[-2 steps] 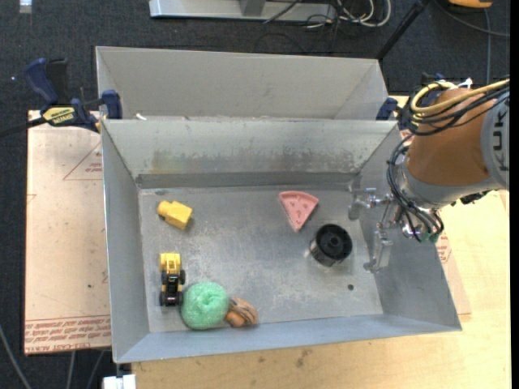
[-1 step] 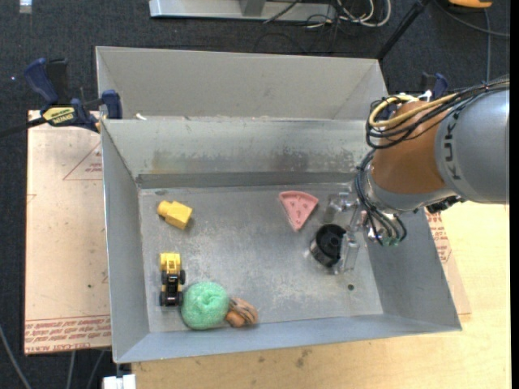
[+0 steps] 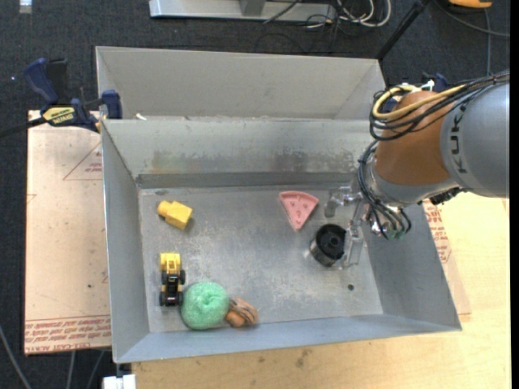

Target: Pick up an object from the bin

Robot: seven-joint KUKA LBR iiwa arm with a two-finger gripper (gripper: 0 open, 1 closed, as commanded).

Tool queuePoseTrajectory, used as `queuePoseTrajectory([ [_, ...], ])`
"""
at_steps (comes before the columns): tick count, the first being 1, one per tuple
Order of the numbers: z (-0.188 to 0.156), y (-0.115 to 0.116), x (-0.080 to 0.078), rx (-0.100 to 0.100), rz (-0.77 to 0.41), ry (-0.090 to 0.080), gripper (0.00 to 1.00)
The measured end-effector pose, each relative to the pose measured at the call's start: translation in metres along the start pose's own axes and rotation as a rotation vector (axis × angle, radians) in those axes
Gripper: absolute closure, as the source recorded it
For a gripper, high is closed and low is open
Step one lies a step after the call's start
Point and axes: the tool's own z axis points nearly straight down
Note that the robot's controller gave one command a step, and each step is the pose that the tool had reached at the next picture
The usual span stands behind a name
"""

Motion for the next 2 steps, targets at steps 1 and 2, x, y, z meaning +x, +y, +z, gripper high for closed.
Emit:
queuePoseTrajectory([
  [1, -0.014, -0.002, 0.004, 0.0, 0.022, -0.004, 0.0],
  [2, 0.029, -0.007, 0.002, 0.0, -0.069, 0.001, 0.0],
])
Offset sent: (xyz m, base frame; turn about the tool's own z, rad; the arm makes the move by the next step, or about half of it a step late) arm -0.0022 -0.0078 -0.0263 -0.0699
